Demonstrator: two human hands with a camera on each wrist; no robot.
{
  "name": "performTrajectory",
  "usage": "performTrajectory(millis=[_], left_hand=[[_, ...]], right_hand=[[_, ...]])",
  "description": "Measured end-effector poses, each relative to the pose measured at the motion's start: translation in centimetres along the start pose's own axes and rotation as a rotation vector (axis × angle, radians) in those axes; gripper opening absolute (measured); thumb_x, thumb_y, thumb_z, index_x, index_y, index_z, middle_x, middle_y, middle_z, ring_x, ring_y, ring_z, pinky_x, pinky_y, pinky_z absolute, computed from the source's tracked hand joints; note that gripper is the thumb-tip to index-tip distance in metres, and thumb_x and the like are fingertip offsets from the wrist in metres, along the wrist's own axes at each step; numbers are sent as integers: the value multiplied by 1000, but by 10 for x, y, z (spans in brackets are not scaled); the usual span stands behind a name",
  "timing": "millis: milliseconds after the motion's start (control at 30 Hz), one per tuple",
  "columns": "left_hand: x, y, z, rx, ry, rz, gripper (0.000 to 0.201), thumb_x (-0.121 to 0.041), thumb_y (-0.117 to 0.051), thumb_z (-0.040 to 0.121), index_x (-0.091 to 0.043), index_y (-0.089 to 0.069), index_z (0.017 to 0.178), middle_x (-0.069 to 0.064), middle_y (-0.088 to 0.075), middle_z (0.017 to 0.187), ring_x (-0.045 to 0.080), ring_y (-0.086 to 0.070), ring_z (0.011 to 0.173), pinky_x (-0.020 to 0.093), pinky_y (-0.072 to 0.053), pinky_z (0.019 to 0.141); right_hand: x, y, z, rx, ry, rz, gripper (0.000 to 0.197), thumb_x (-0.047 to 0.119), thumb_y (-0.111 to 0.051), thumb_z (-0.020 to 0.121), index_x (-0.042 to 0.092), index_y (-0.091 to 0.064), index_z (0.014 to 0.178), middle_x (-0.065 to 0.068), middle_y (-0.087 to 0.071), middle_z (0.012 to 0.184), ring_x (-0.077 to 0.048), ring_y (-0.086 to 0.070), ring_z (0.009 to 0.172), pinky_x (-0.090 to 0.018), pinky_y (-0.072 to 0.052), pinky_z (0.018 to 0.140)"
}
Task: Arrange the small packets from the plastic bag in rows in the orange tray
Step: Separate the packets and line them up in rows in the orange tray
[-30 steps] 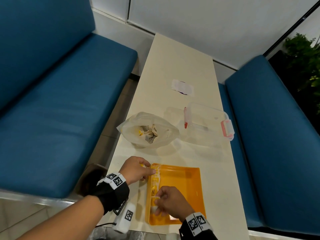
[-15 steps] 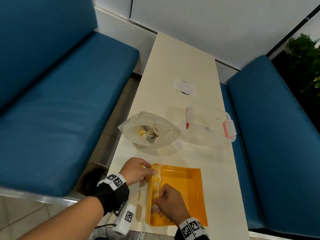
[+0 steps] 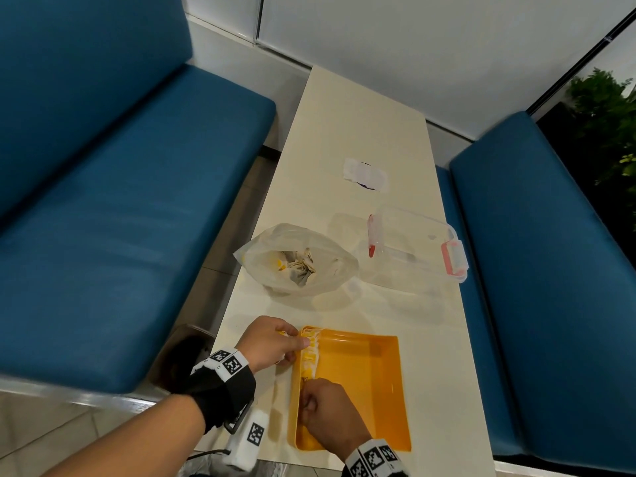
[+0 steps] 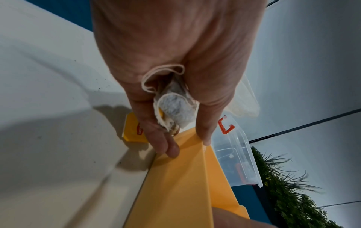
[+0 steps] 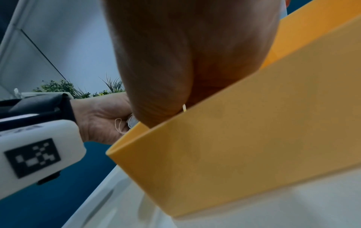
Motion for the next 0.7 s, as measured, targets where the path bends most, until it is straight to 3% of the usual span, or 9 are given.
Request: performTrajectory(millis=[67, 200, 333, 433, 533, 600, 700], left_hand=[[0, 0, 0, -3, -3, -6, 34, -29, -89, 76, -12, -73, 101, 14, -77, 75, 19, -72, 67, 37, -60, 73], [0, 2, -2, 8, -12, 20, 34, -32, -87, 78, -12, -74, 102, 9, -77, 73, 14, -70, 63, 25, -53, 59], [0, 8, -2, 59, 37, -247, 46, -43, -74, 89, 2, -69, 97, 19, -66, 76, 28, -63, 67, 37, -50, 66], [-1, 14, -9, 137, 127, -452, 58, -58, -50, 99, -5, -64, 118, 30, -65, 84, 32, -63, 68, 38, -52, 63], [-7, 18, -18, 210, 115, -534, 65, -65, -39, 98, -11, -60, 126, 32, -68, 96, 37, -66, 77, 43, -56, 69], [-10, 18, -23, 238, 105, -553, 69, -69, -36, 96, -13, -58, 129, 34, -69, 103, 40, -67, 82, 47, -58, 75], [-16, 19, -29, 266, 92, -571, 71, -70, -31, 95, -14, -57, 132, 32, -69, 103, 39, -68, 80, 45, -60, 72]], right_hand=[[2, 2, 0, -8, 1, -5, 30, 6, -47, 73, 33, -44, 62, 6, -58, 85, -9, -50, 78, -8, -34, 60], [5, 4, -1, -9, 14, -10, 31, 4, -46, 75, 32, -43, 62, 9, -52, 79, -6, -46, 73, -11, -35, 62], [6, 19, -4, -30, -10, 2, 17, 17, -56, 78, 31, -57, 69, 11, -62, 83, -6, -57, 80, -21, -48, 71], [10, 45, -1, -151, -24, 78, 13, 18, -62, 85, 26, -66, 76, 8, -68, 83, -6, -62, 78, -18, -50, 67], [20, 68, 5, -235, -7, 197, 15, 17, -66, 87, 28, -65, 77, 8, -66, 76, -3, -60, 69, -15, -49, 64], [26, 77, 12, -255, 2, 267, 14, 15, -67, 87, 26, -66, 79, 5, -66, 76, -3, -60, 67, -21, -53, 66], [35, 83, 22, -280, 8, 339, 8, 19, -68, 87, 26, -69, 84, 5, -67, 79, -4, -60, 68, -33, -57, 72]])
Point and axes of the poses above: each hand's wrist, its own z-axis towards the middle knuckle, its own y-axis out of the back of the hand, x = y × z, the point moved 6 cm from there along z, towards the middle knuckle
